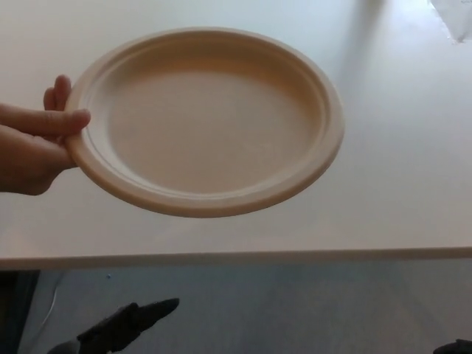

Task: A person passes a plate to the robot and the robot grabs it with its left hand and places it at the centre of the table infront of it

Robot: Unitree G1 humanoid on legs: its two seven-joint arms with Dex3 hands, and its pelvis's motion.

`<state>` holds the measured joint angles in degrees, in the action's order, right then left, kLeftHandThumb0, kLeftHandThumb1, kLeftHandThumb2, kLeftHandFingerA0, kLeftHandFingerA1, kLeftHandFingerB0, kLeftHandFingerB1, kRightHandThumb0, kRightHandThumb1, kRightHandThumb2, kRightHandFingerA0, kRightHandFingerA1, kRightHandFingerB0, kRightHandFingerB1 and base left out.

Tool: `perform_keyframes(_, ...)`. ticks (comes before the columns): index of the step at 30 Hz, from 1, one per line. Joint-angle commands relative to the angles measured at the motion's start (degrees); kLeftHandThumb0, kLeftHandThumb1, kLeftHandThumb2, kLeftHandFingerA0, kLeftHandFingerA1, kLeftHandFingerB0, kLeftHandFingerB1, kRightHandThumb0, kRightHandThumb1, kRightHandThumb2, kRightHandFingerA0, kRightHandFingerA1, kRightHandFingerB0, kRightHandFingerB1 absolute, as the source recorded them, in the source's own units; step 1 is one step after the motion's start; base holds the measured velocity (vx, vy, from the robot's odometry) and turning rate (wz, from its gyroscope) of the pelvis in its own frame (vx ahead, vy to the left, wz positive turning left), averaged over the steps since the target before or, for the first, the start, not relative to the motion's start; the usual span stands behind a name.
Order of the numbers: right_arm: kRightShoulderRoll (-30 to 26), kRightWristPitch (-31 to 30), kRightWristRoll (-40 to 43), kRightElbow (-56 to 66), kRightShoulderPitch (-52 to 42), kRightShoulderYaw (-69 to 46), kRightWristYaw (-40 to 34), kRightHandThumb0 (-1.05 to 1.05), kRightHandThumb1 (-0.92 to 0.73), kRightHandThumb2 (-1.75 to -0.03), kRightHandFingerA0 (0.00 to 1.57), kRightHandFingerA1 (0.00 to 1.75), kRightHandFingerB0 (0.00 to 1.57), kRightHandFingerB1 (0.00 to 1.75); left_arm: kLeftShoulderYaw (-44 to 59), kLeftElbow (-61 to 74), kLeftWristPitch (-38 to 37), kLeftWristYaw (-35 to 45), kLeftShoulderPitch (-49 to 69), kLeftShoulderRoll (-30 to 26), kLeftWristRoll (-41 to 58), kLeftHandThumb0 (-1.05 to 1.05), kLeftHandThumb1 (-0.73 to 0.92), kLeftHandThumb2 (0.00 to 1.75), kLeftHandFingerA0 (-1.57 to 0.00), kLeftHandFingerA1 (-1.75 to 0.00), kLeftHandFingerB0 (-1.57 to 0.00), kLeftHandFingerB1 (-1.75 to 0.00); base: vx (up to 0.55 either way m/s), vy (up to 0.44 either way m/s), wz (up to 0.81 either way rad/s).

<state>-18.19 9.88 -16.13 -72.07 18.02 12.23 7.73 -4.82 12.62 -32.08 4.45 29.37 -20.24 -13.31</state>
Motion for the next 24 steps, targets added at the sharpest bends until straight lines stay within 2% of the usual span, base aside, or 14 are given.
perform_keyframes(1, -1.3, 0.58, -0.99, -1.41, -1.66, 0.2, -0.17, -0.86, -0.65, -1.06, 0.33, 0.63, 0.09, 0.5, 5.46, 26.38, -29.76, -3.78, 8.27, 4.12, -0.52, -0.55, 0.45, 0.84, -0.39, -0.52, -0.23, -0.44, 0.0, 0.0, 0.0)
perform_keyframes(6, -1.36, 0.95, -1.03, -1.14, -1.77, 0.22, -0.14, -0.87, -0.65, -1.06, 0.39, 0.68, 0.11, 0.52, 7.83, 28.32, -30.35, -4.65, 3.3, 6.7, 0.21, -0.36, 0.57, 0.57, -0.54, -0.37, -0.51, -0.36, 0.0, 0.0, 0.0)
perform_keyframes(7, -1.37, 0.9, -1.36, -1.17, -1.76, 0.49, -0.39, -0.89, -0.85, -0.67, 0.4, 0.63, 0.15, 0.44, 0.74, 30.38, -26.0, -4.2, 6.67, 5.69, 6.77, -0.4, 0.54, 0.57, -0.84, -0.45, -0.53, -0.37, 0.0, 0.0, 0.0)
perform_keyframes(9, -1.29, 0.4, -1.16, -1.28, -1.61, 0.31, 0.02, -0.87, -0.85, -0.65, 0.34, 0.59, 0.15, 0.41, -1.69, 33.32, -23.53, -2.71, 11.09, 2.5, 12.39, -0.51, 0.62, 0.6, -0.96, -0.5, -0.36, -0.32, 0.0, 0.0, 0.0)
perform_keyframes(11, -1.24, 0.57, -1.32, -1.44, -1.6, 0.4, -0.2, -0.89, -0.86, -0.66, 0.38, 0.61, 0.15, 0.43, -1.49, 35.82, -22.49, -1.79, 12.74, 0.98, 14.11, -0.5, 0.63, 0.61, -0.95, -0.49, -0.37, -0.33, 0.0, 0.0, 0.0)
perform_keyframes(12, -1.28, 0.63, -1.68, -1.42, -1.62, 0.71, -0.44, -0.88, -0.65, -1.07, 0.37, 0.65, 0.1, 0.5, 0.19, 35.12, -26.11, -4.0, 8.1, 5.4, 11.31, -0.57, 0.56, 0.85, -0.69, -0.58, -0.33, -0.47, 0.0, 0.0, 0.0)
perform_keyframes(13, -1.29, 0.59, -1.79, -1.4, -1.61, 0.81, -0.46, -0.88, -0.65, -1.07, 0.37, 0.65, 0.1, 0.5, 0.92, 34.66, -27.78, -4.88, 6.18, 7.39, 10.13, -0.57, 0.56, 0.85, -0.69, -0.58, -0.33, -0.47, 0.0, 0.0, 0.0)
perform_keyframes(14, -1.27, 0.62, -1.62, -1.45, -1.64, 0.66, -0.41, -0.9, -0.85, -0.65, 0.4, 0.63, 0.16, 0.42, 0.15, 35.59, -27.23, -4.95, 6.84, 7.8, 10.55, -0.58, 0.58, 0.88, -0.7, -0.59, -0.36, -0.48, 0.0, 0.0, 0.0)
perform_keyframes(17, -1.25, 0.68, -1.92, -1.5, -1.66, 0.95, -0.63, -0.89, -0.86, -0.66, 0.46, 0.66, 0.16, 0.43, -1.7, 38.52, -24.93, -3.07, 10.05, 3.97, 15.44, -0.6, 0.65, 0.61, -0.84, -0.54, -0.42, -0.34, 0.0, 0.0, 0.0)
perform_keyframes(18, -1.21, 0.68, -1.86, -1.51, -1.66, 0.88, -0.59, -0.88, -0.85, -0.66, 0.47, 0.67, 0.15, 0.43, -0.44, 37.66, -26.03, -3.28, 8.88, 4.73, 15.19, -0.62, 0.66, 0.61, -0.87, -0.62, -0.46, -0.35, 0.0, 0.0, 0.0)
perform_keyframes(19, -1.14, 0.54, -1.7, -1.61, -1.63, 0.7, -0.42, -0.86, -0.84, -0.65, 0.43, 0.64, 0.15, 0.43, 1.89, 37.53, -25.54, -3.3, 6.92, 5.37, 14.43, -0.8, 0.81, 0.65, -0.83, -1.06, -0.58, -0.37, 0.0, 0.0, 0.0)
perform_keyframes(20, -1.07, 0.38, -1.52, -1.73, -1.58, 0.53, -0.22, -0.86, -0.84, -0.65, 0.43, 0.64, 0.15, 0.43, 4.14, 37.8, -24.34, -3.23, 5.07, 5.77, 13.6, -0.8, 0.81, 0.65, -0.83, -1.06, -0.58, -0.37, 0.0, 0.0, 0.0)
perform_keyframes(21, -1.32, 0.38, -1.64, -1.77, -1.45, 0.56, -0.21, -0.85, -0.66, -1.03, 0.37, 0.64, 0.13, 0.51, 4.78, 39.33, -22.35, -3.06, 5.24, 5.65, 13.84, -0.86, 0.59, 0.67, -0.78, -1.1, -0.63, -0.42, 0.0, 0.0, 0.0)
perform_keyframes(24, -1.62, -0.06, -1.96, -1.93, -1.05, 0.59, -0.25, -0.9, -0.86, -0.66, 0.55, 0.8, 0.15, 0.44, 5.8, 41.64, -19.91, -4.05, 1.81, 8.59, 12.63, -0.54, 0.66, 0.61, -0.89, -1.23, -0.69, -0.45, 0.0, 0.0, 0.0)
